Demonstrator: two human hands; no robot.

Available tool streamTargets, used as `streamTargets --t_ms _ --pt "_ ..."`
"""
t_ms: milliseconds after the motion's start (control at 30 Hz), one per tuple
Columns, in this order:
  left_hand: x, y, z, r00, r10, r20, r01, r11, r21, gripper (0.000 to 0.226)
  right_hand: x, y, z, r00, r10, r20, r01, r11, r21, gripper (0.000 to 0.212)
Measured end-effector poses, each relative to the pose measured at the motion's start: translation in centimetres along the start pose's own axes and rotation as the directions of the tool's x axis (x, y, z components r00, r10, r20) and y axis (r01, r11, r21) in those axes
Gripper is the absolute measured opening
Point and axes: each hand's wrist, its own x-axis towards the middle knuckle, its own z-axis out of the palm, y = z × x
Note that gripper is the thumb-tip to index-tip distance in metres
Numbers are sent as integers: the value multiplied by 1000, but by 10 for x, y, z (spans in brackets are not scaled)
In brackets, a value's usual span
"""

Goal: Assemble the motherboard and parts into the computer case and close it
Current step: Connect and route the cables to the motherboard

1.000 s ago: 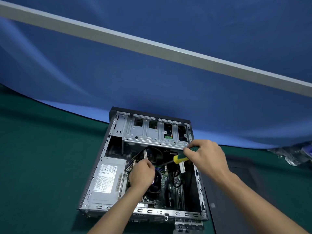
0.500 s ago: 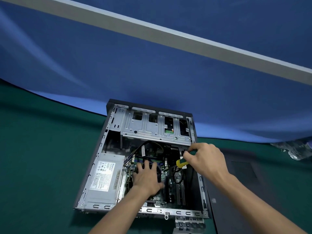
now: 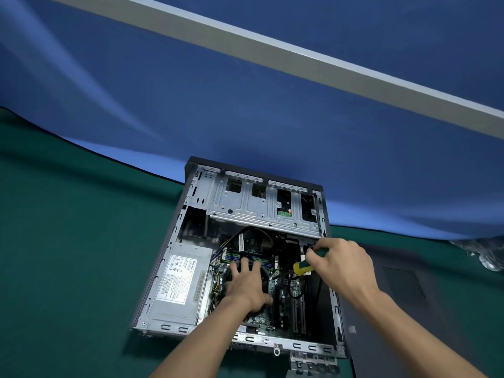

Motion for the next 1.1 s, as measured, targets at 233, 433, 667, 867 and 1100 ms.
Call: streamTargets --t_ms 233,433,667,867,1100 --pt "0 0 0 1000 -2 -3 2 1000 -13 80 -1 0 0 1000 3 -15 -3 1000 20 14" --pt "-1 0 -1 1000 -2 -7 2 1000 -15 79 -2 -1 1 1000 12 -18 -12 1000 -23 16" --pt "5 3 -7 998 -37 49 41 996 -80 77 14 -25 -13 977 165 137 -147 980 -132 34" --pt "7 2 -4 997 -61 37 64 994 -83 72 28 -38 -27 887 131 443 -185 980 81 38" --pt "9 2 -3 997 -69 37 72 993 -94 71 6 -48 -14 992 -53 112 75 976 -202 31"
